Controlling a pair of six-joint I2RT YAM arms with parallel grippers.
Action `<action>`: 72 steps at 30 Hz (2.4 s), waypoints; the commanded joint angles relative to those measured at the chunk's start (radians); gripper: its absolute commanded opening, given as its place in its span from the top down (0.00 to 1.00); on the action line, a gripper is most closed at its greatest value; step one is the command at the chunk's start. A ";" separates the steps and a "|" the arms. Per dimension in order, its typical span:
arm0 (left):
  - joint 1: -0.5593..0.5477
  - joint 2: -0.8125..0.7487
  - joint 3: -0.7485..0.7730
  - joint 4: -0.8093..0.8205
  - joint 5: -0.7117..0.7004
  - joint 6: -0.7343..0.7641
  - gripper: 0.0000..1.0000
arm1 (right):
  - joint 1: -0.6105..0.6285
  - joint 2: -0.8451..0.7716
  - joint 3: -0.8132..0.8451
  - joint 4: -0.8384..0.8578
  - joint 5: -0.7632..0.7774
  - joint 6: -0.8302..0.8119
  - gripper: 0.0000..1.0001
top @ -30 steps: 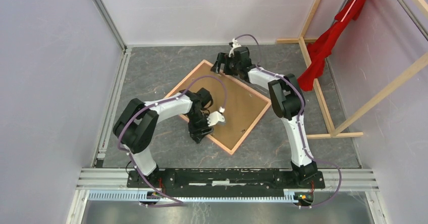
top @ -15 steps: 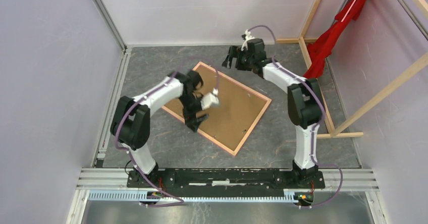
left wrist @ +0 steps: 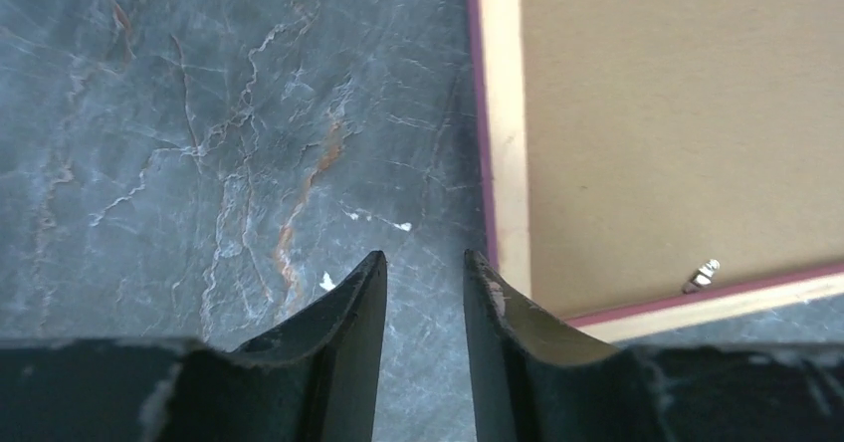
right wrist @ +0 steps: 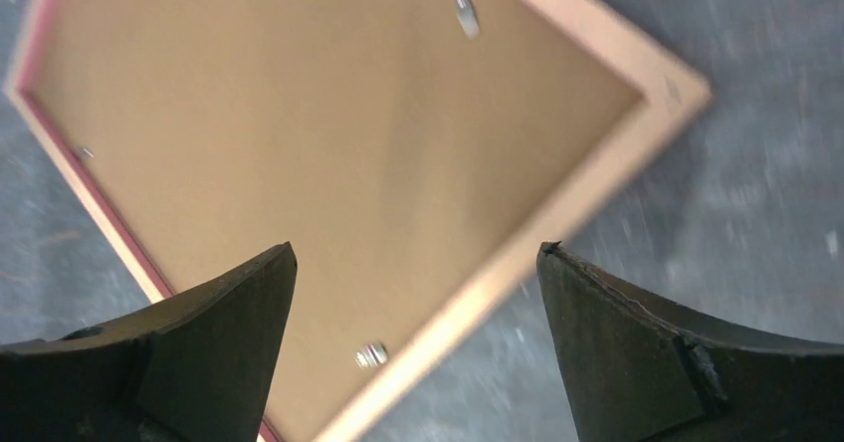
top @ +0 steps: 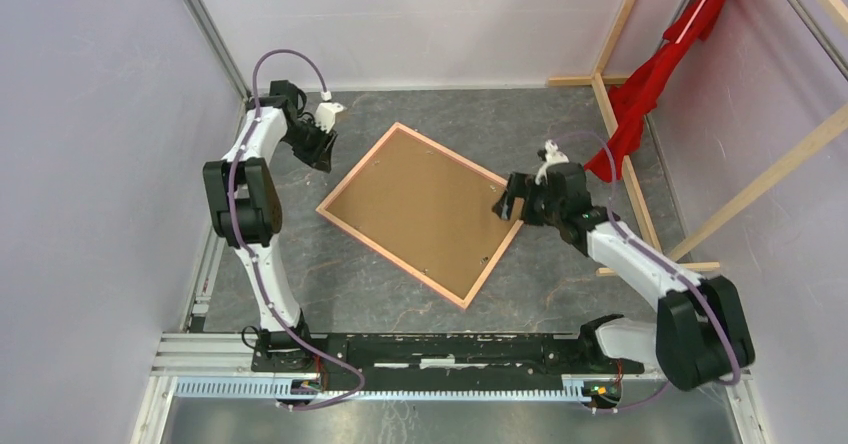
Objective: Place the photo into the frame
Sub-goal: Adjust the photo frame at the center of the board, then install the photo frame at the center of the board.
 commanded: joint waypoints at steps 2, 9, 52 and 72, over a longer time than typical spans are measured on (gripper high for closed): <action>-0.002 0.058 -0.013 0.092 -0.015 -0.088 0.63 | -0.020 -0.197 -0.186 -0.043 -0.028 0.016 0.02; -0.005 0.045 -0.121 0.129 0.045 -0.075 0.71 | -0.028 -0.235 -0.300 0.010 -0.144 0.029 0.02; 0.054 -0.053 -0.366 -0.101 0.395 0.040 0.64 | 0.158 0.236 0.181 0.235 0.020 0.033 0.23; 0.054 0.004 -0.382 -0.020 0.342 -0.009 0.81 | 0.506 0.830 0.661 0.396 -0.079 0.182 0.56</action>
